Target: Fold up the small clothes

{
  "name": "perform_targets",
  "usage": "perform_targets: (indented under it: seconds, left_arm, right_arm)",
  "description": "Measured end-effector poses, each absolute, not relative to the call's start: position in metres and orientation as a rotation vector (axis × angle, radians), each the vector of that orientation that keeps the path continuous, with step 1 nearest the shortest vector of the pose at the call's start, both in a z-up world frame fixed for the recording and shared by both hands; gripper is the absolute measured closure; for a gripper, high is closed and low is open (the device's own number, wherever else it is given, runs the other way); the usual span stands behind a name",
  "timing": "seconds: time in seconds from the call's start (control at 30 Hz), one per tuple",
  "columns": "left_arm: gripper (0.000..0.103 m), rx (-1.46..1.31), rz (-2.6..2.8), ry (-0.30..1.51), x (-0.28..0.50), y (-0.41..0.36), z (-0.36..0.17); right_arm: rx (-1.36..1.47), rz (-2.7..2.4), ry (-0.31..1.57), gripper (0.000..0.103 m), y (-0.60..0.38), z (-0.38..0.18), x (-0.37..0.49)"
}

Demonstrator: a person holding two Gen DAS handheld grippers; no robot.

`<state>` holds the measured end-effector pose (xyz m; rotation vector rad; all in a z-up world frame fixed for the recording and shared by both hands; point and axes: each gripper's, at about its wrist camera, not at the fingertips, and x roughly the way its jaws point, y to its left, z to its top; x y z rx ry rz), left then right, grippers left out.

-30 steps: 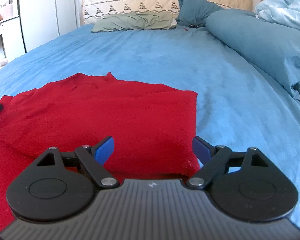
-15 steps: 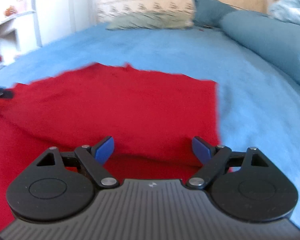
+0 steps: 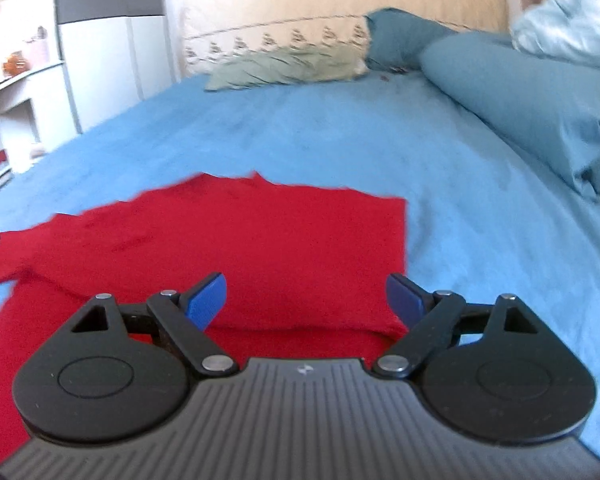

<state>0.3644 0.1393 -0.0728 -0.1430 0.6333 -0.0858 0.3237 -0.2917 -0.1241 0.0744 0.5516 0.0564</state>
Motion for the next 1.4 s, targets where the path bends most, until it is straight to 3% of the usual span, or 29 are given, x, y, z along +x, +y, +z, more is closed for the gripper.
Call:
perform_targets:
  seconds: [0.37,0.43,0.6,0.83,0.87,0.93,0.97,1.0,1.17,1.4]
  left_arm:
    - [0.004,-0.394,0.282,0.626,0.311,0.308,-0.081]
    - [0.009,-0.450,0.351,0.620,0.306,0.341,-0.090]
    - [0.035,-0.612,0.446,0.622,0.304,0.402,-0.120]
    - [0.043,-0.550,0.448,0.565,0.336,0.414,-0.130]
    - [0.047,-0.545,0.468,0.556,0.339,0.416,-0.130]
    - [0.068,-0.522,0.510,0.555,0.343,0.416,-0.132]
    - [0.092,-0.509,0.529,0.562,0.347,0.417,-0.133]
    - [0.096,-0.501,0.544,0.572,0.349,0.419,-0.134]
    - [0.097,-0.532,0.525,0.556,0.354,0.418,-0.116]
    - [0.098,-0.359,0.326,0.425,0.370,0.340,-0.026]
  right_arm:
    - [0.087,0.192,0.600,0.000,-0.200,-0.121,0.323]
    - [0.090,0.209,0.607,0.000,-0.183,-0.126,0.326]
    - [0.064,0.244,0.630,0.000,-0.147,-0.139,0.336]
    - [0.018,0.246,0.643,0.000,-0.121,-0.154,0.352]
    - [0.017,0.242,0.645,0.000,-0.120,-0.155,0.353]
    - [0.026,0.233,0.653,0.000,-0.120,-0.159,0.356]
    - [0.033,0.230,0.656,0.000,-0.122,-0.160,0.358]
    - [0.038,0.225,0.658,0.000,-0.123,-0.162,0.359]
    - [0.041,0.204,0.650,0.000,-0.128,-0.162,0.363]
    - [0.113,0.175,0.611,0.000,-0.157,-0.140,0.359]
